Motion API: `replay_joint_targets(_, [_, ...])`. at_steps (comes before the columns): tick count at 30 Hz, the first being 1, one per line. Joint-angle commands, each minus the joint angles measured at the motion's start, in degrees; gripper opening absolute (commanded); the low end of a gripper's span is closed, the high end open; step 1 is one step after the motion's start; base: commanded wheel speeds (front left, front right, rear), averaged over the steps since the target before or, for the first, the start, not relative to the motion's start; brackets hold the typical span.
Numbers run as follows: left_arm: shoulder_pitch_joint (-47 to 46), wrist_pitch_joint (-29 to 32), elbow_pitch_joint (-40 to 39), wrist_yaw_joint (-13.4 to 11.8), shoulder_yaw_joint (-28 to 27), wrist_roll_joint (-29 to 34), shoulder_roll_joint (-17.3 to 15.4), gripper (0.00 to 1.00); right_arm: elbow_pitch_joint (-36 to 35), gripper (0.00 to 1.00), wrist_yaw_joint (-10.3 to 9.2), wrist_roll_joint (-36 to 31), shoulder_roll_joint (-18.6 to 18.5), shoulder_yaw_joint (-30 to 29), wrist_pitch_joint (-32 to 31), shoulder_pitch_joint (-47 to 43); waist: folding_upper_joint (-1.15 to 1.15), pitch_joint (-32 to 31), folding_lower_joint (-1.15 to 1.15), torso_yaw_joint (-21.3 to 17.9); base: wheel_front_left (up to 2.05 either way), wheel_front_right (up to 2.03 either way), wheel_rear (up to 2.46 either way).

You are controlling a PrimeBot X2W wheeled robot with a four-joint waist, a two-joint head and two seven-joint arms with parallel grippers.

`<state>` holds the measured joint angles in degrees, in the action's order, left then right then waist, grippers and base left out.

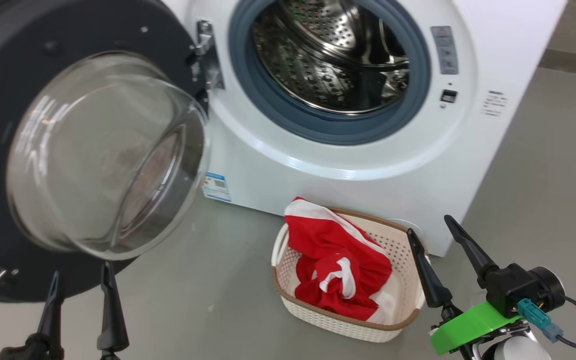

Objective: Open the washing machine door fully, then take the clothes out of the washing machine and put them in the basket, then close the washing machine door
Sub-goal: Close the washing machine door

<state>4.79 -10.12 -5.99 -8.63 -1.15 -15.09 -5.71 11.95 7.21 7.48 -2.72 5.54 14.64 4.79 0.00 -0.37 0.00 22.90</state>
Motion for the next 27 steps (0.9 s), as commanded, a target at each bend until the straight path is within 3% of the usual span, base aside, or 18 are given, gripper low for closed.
replay_joint_targets(1, [-0.80, 0.13, -1.87, -0.31, -1.94, 0.52, -1.05, 1.00, -1.33, 1.00, 0.28, 0.29, -0.16, 1.34, 0.36, 2.12, 0.00, -0.78, 0.00, 1.98, 0.00, 0.00, 0.00])
replay_joint_targets(9, [-0.24, 0.69, -2.09, -0.61, -2.36, 0.34, -1.86, 1.00, -1.19, 1.00, 0.28, 0.11, -0.16, 1.78, 0.36, 2.18, 0.00, -1.23, 0.00, 4.74, 0.00, 0.00, 0.00])
replay_joint_targets(22, [0.36, 0.05, -2.62, -1.30, -2.73, -0.10, -2.11, 1.00, -0.62, 1.00, 0.28, 0.76, -0.16, 2.17, 0.36, 2.42, 0.00, -1.31, 0.00, 4.63, 0.00, 0.00, 0.00])
replay_joint_targets(23, [0.36, 0.07, -2.58, -1.37, -2.70, 0.08, -2.27, 0.92, -0.59, 1.00, 0.28, 0.78, -0.16, 2.22, 0.36, 2.40, 0.00, -1.33, 0.00, 4.52, 0.00, 0.00, 0.00])
replay_joint_targets(24, [0.30, 0.02, -2.67, -1.52, -2.75, 0.21, -2.37, 0.38, -0.55, 1.00, 0.28, 0.78, -0.16, 2.29, 0.36, 2.41, 0.00, -1.33, 0.00, 4.37, 0.00, 0.00, 0.00])
replay_joint_targets(25, [0.20, -0.17, -2.82, -1.67, -2.90, 0.26, -2.43, 0.00, -0.54, 1.00, 0.28, 0.76, -0.16, 2.33, 0.36, 2.45, 0.00, -1.33, 0.00, 4.19, 0.00, 0.00, 0.00])
replay_joint_targets(27, [0.00, -0.79, -3.28, -1.95, -3.44, 0.40, -2.75, 0.00, -0.54, 1.00, 0.28, 0.75, -0.16, 2.40, 0.36, 2.58, 0.00, -1.29, 0.00, 3.73, 0.00, 0.00, 0.00])
